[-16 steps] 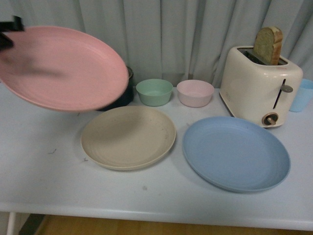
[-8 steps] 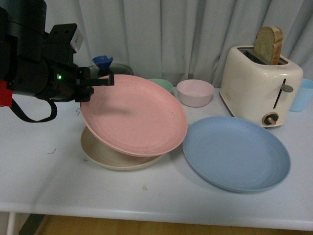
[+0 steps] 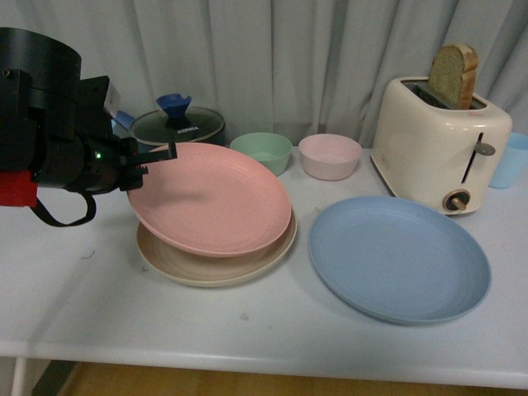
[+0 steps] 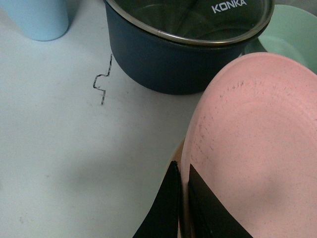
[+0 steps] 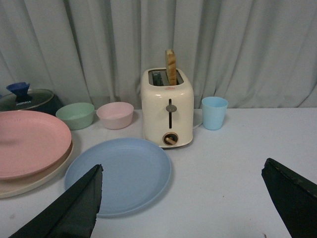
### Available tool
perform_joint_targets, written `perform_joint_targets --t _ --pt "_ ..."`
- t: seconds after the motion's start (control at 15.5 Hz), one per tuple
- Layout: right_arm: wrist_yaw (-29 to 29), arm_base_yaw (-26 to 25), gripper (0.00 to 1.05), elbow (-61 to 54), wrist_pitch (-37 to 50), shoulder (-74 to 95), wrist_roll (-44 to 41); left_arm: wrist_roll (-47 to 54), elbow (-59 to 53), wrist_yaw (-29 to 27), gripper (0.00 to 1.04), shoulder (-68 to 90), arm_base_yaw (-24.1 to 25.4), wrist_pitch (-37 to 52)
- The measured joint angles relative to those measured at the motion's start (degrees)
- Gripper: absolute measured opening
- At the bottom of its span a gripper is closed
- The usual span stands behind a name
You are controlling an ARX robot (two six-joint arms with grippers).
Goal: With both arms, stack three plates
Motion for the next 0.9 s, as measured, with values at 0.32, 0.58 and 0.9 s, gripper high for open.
perform_joint_targets --t 0.32,0.58,0.9 --pt "0.0 0.0 0.98 0.0 0.02 0.0 0.0 -2.84 -1.84 3.04 0.13 0.42 -0.68 -0.28" --pt "0.0 0.0 0.98 0.0 0.0 0.0 0.0 -7.43 -6.67 3.43 0.68 -6.01 -1.51 5.84" --pt "0.0 0.0 0.98 0.0 0.02 -0.02 0.0 2.82 -19.21 -4.76 0.81 -19.89 -2.91 27.28"
